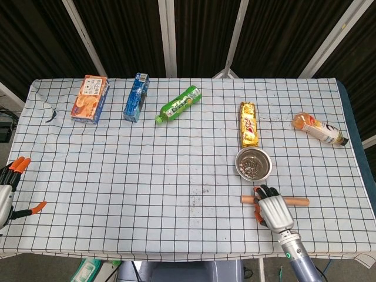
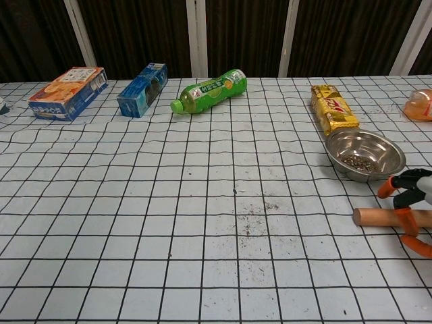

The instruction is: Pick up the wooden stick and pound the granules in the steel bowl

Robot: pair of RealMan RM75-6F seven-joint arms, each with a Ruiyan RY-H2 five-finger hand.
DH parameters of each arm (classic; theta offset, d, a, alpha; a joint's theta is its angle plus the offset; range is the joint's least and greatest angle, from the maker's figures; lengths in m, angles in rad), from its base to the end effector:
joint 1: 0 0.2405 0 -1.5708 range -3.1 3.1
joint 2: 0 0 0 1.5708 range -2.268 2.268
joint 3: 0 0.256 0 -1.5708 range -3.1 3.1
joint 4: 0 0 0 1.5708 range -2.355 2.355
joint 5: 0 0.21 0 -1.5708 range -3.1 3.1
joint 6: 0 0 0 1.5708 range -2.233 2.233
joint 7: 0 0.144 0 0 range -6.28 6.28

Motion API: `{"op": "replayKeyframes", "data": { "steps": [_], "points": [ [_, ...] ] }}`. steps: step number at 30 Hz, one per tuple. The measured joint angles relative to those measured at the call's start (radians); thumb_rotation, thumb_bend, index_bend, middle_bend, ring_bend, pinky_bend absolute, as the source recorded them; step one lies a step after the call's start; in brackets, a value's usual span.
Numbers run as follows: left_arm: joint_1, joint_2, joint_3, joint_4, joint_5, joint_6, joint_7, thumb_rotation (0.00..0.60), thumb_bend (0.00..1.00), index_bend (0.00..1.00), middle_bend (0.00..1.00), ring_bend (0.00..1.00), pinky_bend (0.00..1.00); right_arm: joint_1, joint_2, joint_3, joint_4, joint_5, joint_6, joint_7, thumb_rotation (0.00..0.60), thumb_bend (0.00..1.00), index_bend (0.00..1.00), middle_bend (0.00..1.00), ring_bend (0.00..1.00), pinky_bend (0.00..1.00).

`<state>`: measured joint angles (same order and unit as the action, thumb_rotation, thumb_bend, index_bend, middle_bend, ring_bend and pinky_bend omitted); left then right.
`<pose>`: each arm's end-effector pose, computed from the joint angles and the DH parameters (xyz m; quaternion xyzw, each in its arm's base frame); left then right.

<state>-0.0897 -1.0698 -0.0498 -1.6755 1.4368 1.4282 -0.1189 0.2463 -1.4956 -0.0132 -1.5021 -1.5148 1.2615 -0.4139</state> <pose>-0.3126 0.1813 0.1646 -0.5582 -0.4548 -0.4028 0.5650 -0.2578 -0.2026 0.0078 0.7343 -0.3374 0.3201 0.4945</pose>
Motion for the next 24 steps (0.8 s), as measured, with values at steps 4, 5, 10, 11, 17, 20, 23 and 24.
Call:
{"op": "replayKeyframes", "data": {
  "steps": [4, 5, 10, 11, 17, 20, 23, 24],
  "points": [
    [0.001, 0.000, 0.001, 0.002, 0.001, 0.001, -0.002, 0.600, 0.04, 0.00, 0.00, 0.00, 0.00, -0.001, 0.008, 0.001, -0.006, 0.005, 0.000, -0.004, 0.600, 0.44, 0.09, 0.27, 0.18, 0.26],
    [0.000, 0.000, 0.001, 0.001, 0.001, 0.001, -0.002, 0.600, 0.04, 0.00, 0.00, 0.00, 0.00, -0.001, 0.009, 0.000, -0.007, 0.006, 0.000, -0.005, 0.600, 0.44, 0.09, 0.27, 0.18, 0.26],
    [0.001, 0.000, 0.001, 0.000, 0.001, 0.000, -0.001, 0.600, 0.04, 0.00, 0.00, 0.00, 0.00, -0.002, 0.019, -0.002, -0.022, 0.003, 0.004, -0.009, 0.600, 0.44, 0.08, 0.27, 0.18, 0.26],
    [0.000, 0.000, 0.001, 0.000, 0.001, 0.000, -0.001, 0.600, 0.04, 0.00, 0.00, 0.00, 0.00, -0.003, 0.022, -0.004, -0.026, 0.000, 0.005, -0.010, 0.600, 0.44, 0.07, 0.27, 0.18, 0.26],
    [0.001, 0.001, 0.001, -0.002, 0.000, 0.000, -0.002, 0.600, 0.04, 0.00, 0.00, 0.00, 0.00, -0.007, 0.051, -0.016, -0.056, -0.023, 0.022, -0.034, 0.600, 0.42, 0.00, 0.19, 0.09, 0.07],
    [0.000, 0.001, 0.000, -0.003, -0.001, 0.000, -0.002, 0.600, 0.04, 0.00, 0.00, 0.00, 0.00, -0.011, 0.070, -0.019, -0.080, -0.021, 0.024, -0.056, 0.600, 0.38, 0.00, 0.12, 0.03, 0.00],
    [0.000, 0.001, 0.001, -0.002, 0.000, 0.000, -0.004, 0.600, 0.04, 0.00, 0.00, 0.00, 0.00, -0.016, 0.091, -0.022, -0.103, -0.009, 0.023, -0.081, 0.600, 0.35, 0.00, 0.07, 0.00, 0.00],
    [0.001, 0.001, 0.001, -0.001, 0.001, 0.000, -0.004, 0.600, 0.04, 0.00, 0.00, 0.00, 0.00, -0.017, 0.094, -0.022, -0.106, -0.004, 0.021, -0.089, 0.600, 0.35, 0.00, 0.06, 0.00, 0.00]
  ]
}}
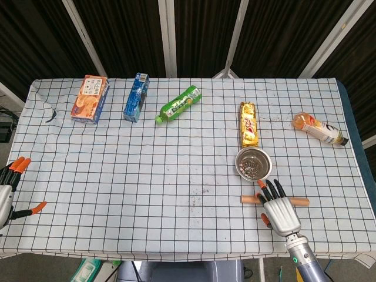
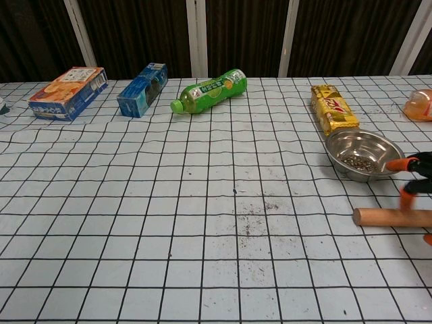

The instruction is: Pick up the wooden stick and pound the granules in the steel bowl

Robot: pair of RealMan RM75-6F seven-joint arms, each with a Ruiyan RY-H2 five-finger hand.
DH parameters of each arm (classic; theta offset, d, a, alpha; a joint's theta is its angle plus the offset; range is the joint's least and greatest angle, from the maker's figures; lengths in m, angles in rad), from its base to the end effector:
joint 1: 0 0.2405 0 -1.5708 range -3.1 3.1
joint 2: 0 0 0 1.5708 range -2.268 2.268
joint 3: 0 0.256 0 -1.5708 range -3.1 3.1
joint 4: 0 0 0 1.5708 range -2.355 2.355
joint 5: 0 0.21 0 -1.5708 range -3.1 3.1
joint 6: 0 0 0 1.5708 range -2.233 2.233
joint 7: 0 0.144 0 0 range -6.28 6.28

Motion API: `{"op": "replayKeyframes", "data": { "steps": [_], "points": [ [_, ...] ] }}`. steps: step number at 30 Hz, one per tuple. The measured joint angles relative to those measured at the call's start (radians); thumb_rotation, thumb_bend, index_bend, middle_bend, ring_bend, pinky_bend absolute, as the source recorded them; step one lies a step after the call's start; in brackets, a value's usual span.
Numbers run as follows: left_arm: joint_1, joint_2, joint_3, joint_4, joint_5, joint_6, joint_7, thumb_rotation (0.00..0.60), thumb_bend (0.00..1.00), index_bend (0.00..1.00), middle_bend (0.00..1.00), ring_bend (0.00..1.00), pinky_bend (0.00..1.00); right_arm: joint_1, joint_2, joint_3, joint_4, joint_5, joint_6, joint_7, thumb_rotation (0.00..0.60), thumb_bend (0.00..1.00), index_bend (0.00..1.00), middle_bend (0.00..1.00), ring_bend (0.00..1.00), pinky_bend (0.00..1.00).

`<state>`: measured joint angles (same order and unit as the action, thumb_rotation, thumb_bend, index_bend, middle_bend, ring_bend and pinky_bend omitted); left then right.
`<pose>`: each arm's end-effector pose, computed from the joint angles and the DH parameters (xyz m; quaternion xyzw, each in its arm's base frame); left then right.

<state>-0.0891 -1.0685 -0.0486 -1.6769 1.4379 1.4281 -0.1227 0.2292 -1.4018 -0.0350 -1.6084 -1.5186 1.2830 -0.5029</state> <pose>-0.3125 0.1809 0.1647 -0.5578 -0.4562 -0.4035 0.5638 -0.2562 -0.1923 0.0312 0.7454 -0.3134 0.2974 0.5076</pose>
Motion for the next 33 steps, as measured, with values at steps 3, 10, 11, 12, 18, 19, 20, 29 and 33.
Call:
{"op": "replayKeyframes", "data": {
  "steps": [3, 10, 11, 12, 18, 19, 20, 29, 33],
  "points": [
    [0.001, 0.000, 0.000, 0.000, 0.000, 0.001, -0.001, 0.600, 0.04, 0.00, 0.00, 0.00, 0.00, -0.003, 0.005, 0.002, -0.009, 0.020, -0.006, -0.020, 0.600, 0.35, 0.00, 0.06, 0.00, 0.00],
    [0.000, 0.000, 0.000, 0.000, -0.002, -0.001, -0.001, 0.600, 0.04, 0.00, 0.00, 0.00, 0.00, -0.002, 0.004, 0.007, -0.009, 0.029, -0.011, -0.021, 0.600, 0.35, 0.03, 0.11, 0.04, 0.00],
    [0.000, 0.000, 0.000, 0.001, -0.001, -0.001, -0.002, 0.600, 0.04, 0.00, 0.00, 0.00, 0.00, -0.002, 0.003, 0.007, -0.007, 0.027, -0.011, -0.017, 0.600, 0.35, 0.05, 0.13, 0.06, 0.00],
    [0.000, 0.000, 0.000, 0.001, -0.001, -0.001, -0.003, 0.600, 0.04, 0.00, 0.00, 0.00, 0.00, -0.001, 0.001, 0.007, -0.003, 0.023, -0.011, -0.012, 0.600, 0.35, 0.09, 0.17, 0.10, 0.00],
    [0.000, 0.001, -0.001, 0.000, -0.001, 0.000, -0.003, 0.600, 0.04, 0.00, 0.00, 0.00, 0.00, 0.005, -0.025, 0.009, 0.038, -0.007, -0.002, 0.026, 0.600, 0.35, 0.22, 0.26, 0.21, 0.16],
    [0.000, 0.001, -0.001, 0.000, -0.002, 0.000, -0.004, 0.600, 0.04, 0.00, 0.00, 0.00, 0.00, 0.007, -0.032, 0.010, 0.047, -0.012, 0.001, 0.034, 0.600, 0.35, 0.23, 0.26, 0.21, 0.17],
    [0.000, 0.001, -0.001, 0.000, -0.003, 0.000, -0.005, 0.600, 0.04, 0.00, 0.00, 0.00, 0.00, 0.008, -0.037, 0.011, 0.054, -0.016, 0.003, 0.041, 0.600, 0.35, 0.23, 0.27, 0.22, 0.18],
    [-0.001, 0.001, -0.001, -0.001, -0.004, -0.004, -0.006, 0.600, 0.04, 0.00, 0.00, 0.00, 0.00, 0.016, -0.075, 0.021, 0.114, -0.019, 0.003, 0.061, 0.600, 0.35, 0.31, 0.33, 0.28, 0.25],
    [-0.001, 0.002, -0.002, -0.001, -0.005, -0.005, -0.006, 0.600, 0.04, 0.00, 0.00, 0.00, 0.00, 0.019, -0.097, 0.026, 0.134, -0.016, 0.000, 0.070, 0.600, 0.35, 0.33, 0.35, 0.30, 0.27]
  ]
}}
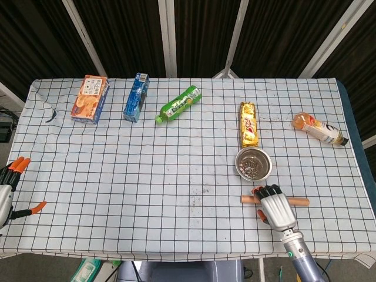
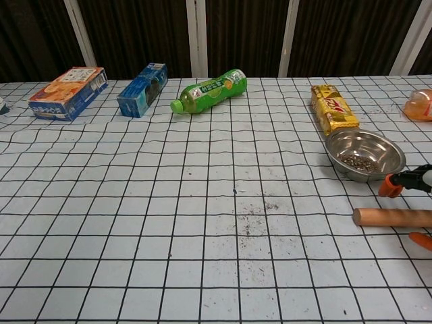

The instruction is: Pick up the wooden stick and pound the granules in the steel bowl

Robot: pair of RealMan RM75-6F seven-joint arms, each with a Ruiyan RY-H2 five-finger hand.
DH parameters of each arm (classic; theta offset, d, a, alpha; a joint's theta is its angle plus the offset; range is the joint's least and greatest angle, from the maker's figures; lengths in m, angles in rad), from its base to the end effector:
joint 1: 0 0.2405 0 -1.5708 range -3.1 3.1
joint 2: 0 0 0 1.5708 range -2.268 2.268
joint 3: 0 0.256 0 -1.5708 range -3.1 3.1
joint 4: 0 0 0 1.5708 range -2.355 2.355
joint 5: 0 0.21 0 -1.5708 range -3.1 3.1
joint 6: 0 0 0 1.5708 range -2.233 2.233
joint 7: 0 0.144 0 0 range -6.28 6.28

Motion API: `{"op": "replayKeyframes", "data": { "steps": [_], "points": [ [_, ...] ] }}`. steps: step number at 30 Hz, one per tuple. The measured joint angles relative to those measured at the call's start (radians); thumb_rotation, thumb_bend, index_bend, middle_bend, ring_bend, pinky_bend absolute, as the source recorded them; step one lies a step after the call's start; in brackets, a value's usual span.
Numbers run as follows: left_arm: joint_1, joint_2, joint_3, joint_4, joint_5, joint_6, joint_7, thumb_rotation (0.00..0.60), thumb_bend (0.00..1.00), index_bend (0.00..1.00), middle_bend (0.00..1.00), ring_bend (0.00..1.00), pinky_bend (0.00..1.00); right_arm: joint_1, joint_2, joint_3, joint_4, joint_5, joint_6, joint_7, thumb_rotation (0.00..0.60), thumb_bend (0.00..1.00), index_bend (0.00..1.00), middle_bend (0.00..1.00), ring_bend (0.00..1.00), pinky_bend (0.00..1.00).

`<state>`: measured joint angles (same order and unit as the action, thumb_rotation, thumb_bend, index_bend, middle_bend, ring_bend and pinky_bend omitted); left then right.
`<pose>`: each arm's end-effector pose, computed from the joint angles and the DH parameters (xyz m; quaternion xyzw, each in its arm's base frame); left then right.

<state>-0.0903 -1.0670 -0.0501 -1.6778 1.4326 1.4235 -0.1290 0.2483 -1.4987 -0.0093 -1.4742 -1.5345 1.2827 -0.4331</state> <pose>-0.3130 0.1815 0.1649 -0.5555 -0.4595 -0.4038 0.5632 -0.2599 -0.2058 0.0112 0.7378 -0.3117 0.3189 0.5067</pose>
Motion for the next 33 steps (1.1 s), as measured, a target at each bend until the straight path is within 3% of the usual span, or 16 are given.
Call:
{"op": "replayKeyframes", "data": {
  "steps": [13, 33],
  "points": [
    [-0.001, 0.002, -0.001, 0.000, -0.001, -0.003, -0.006, 0.600, 0.04, 0.00, 0.00, 0.00, 0.00, 0.016, -0.051, 0.011, 0.032, -0.002, -0.007, 0.009, 0.600, 0.35, 0.41, 0.41, 0.36, 0.31],
    [-0.003, 0.005, -0.001, -0.002, -0.005, -0.009, -0.013, 0.600, 0.04, 0.00, 0.00, 0.00, 0.00, 0.038, -0.076, 0.024, 0.037, 0.020, -0.033, -0.024, 0.600, 0.36, 0.42, 0.41, 0.36, 0.31]
  ]
}}
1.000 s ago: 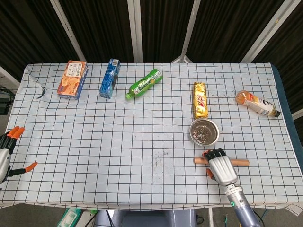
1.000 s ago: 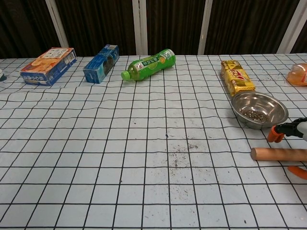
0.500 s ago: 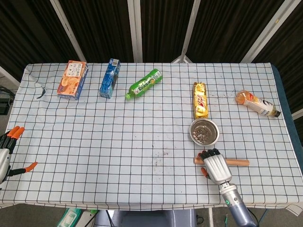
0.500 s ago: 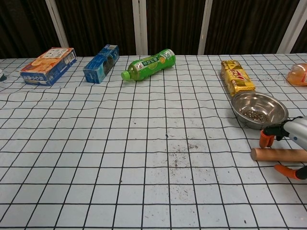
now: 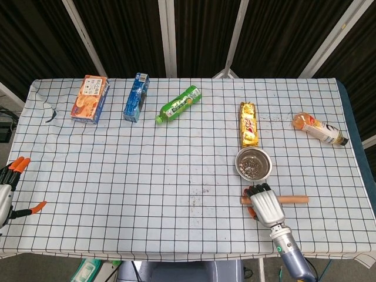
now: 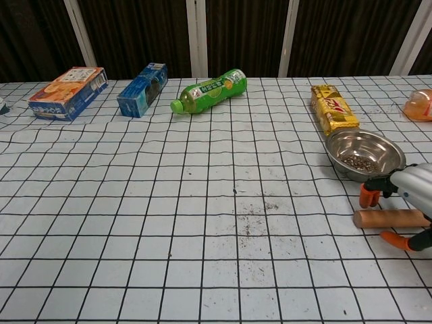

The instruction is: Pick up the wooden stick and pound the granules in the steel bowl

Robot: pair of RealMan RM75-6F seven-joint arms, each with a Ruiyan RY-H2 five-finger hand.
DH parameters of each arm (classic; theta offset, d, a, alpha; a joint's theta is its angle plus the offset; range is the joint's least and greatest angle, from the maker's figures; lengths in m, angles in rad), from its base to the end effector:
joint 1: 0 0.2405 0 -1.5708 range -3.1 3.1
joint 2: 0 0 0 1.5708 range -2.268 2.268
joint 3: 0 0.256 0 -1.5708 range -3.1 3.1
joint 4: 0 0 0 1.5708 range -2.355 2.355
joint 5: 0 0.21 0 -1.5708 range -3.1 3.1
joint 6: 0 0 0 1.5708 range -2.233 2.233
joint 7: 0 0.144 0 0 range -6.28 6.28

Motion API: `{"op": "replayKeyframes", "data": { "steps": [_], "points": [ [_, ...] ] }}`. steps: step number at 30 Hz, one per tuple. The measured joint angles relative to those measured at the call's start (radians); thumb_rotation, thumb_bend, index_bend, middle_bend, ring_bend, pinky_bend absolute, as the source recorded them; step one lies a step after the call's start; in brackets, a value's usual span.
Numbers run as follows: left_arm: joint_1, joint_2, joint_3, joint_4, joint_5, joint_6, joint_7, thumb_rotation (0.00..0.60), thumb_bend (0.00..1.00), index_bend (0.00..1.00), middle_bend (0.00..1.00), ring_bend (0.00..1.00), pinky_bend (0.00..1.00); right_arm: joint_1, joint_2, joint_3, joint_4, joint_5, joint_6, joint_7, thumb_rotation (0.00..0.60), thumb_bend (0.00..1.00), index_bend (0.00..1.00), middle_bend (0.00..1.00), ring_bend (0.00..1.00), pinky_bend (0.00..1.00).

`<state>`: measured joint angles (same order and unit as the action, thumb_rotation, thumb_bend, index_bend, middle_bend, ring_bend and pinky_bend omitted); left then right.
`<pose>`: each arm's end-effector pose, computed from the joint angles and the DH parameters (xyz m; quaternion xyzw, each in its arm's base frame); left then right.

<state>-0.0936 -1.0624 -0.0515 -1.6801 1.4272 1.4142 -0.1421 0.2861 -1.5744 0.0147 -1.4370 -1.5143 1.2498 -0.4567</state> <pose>-0.3133 0.1827 0.1654 -0.5532 -0.4651 -0.4047 0.5603 -0.2452 -0.2182 -0.0107 0.7416 -0.3098 0.3277 0.4966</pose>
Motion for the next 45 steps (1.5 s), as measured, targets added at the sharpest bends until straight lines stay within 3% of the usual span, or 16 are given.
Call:
{"op": "replayKeyframes", "data": {
  "steps": [13, 20, 30, 45],
  "points": [
    [0.000, 0.000, 0.000, 0.001, 0.000, 0.000, -0.001, 0.600, 0.04, 0.00, 0.00, 0.00, 0.00, 0.008, -0.003, 0.002, -0.003, 0.025, -0.018, -0.015, 0.600, 0.48, 0.48, 0.44, 0.38, 0.31],
    [0.000, 0.000, 0.000, 0.001, 0.000, 0.000, -0.001, 0.600, 0.04, 0.00, 0.00, 0.00, 0.00, 0.008, -0.002, 0.000, -0.004, 0.027, -0.017, -0.015, 0.600, 0.50, 0.53, 0.48, 0.40, 0.31],
    [0.001, -0.002, 0.001, 0.003, 0.004, 0.004, 0.001, 0.600, 0.04, 0.00, 0.00, 0.00, 0.00, 0.005, 0.002, -0.013, 0.008, -0.008, 0.011, 0.017, 0.600, 0.55, 0.67, 0.59, 0.51, 0.54],
    [0.003, -0.004, 0.002, 0.001, 0.006, 0.009, 0.011, 0.600, 0.04, 0.00, 0.00, 0.00, 0.00, -0.006, 0.066, -0.017, -0.041, -0.066, 0.083, 0.147, 0.600, 0.56, 0.72, 0.63, 0.55, 0.55]
  ]
}}
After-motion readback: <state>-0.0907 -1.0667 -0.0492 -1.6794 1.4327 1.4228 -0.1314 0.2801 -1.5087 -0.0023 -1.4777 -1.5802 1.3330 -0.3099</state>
